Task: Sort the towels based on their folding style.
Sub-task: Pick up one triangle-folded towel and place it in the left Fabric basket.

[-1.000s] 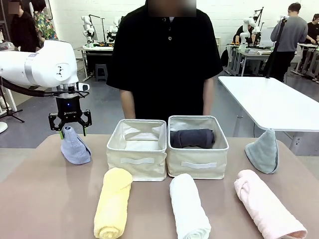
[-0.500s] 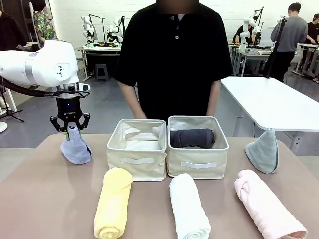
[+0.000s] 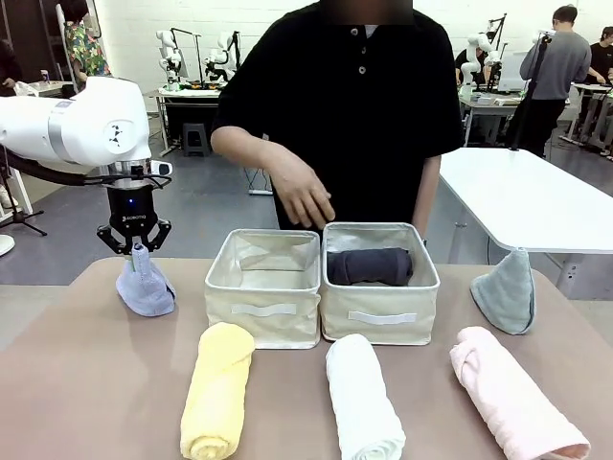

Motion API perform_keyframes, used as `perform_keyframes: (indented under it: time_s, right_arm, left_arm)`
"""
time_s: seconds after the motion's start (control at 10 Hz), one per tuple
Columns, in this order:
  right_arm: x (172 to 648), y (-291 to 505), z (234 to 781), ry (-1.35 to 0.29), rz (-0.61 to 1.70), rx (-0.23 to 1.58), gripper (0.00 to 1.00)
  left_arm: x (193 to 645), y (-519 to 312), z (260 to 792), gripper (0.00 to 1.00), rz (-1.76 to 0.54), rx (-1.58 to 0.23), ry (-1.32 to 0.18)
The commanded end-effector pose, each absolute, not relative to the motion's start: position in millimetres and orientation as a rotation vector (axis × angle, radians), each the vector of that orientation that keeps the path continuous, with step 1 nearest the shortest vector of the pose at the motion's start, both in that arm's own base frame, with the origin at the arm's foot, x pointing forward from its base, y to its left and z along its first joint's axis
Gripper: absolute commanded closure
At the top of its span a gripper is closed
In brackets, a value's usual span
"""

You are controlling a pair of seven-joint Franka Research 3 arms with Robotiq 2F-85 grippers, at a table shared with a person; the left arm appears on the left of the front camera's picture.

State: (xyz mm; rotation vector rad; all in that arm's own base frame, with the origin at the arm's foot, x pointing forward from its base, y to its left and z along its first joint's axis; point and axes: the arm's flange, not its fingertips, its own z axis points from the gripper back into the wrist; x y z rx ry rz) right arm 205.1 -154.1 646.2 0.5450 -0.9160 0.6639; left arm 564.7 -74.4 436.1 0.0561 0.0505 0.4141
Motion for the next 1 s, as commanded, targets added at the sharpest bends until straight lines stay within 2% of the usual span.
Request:
perform_keyframes:
  time_s: [0.0, 0.1, 0.2, 0.3, 0.5, 0.6, 0.7, 0.9]
  right_arm:
    - [207.0, -152.9, 646.6, -0.922, 0.675, 0.559, 0.00]
    - [207.0, -152.9, 646.6, -0.922, 0.675, 0.559, 0.00]
    - [207.0, -152.9, 646.6, -0.922, 0.675, 0.559, 0.00]
    - [207.0, -152.9, 646.6, -0.922, 0.675, 0.559, 0.00]
    - [207.0, -152.9, 646.6, -0.922, 0.675, 0.559, 0.00]
    - [207.0, -152.9, 646.6, -0.922, 0.675, 0.559, 0.00]
    - [207.0, -152.9, 646.6, -0.922, 0.675, 0.559, 0.00]
    - [207.0, -152.9, 646.6, -0.922, 0.675, 0.559, 0.00]
  left_arm:
    - [566.8, -70.3, 449.7, 1.00, 0.408, 0.073, 0.054]
    - [556.4, -65.0, 471.9, 1.00, 0.382, 0.089, 0.022]
    - [532.4, -57.3, 509.8, 1.00, 0.283, 0.173, 0.058]
    - [492.4, -45.7, 558.6, 1.00, 0.156, 0.199, 0.035]
    - [429.5, -22.7, 619.7, 1.00, -0.173, 0.248, 0.073]
    - [405.1, -15.0, 638.2, 1.00, -0.227, 0.235, 0.059]
    - [378.5, -2.5, 652.9, 1.00, -0.166, 0.277, -0.010]
    - [336.9, 29.7, 661.7, 1.00, -0.106, 0.251, -0.106]
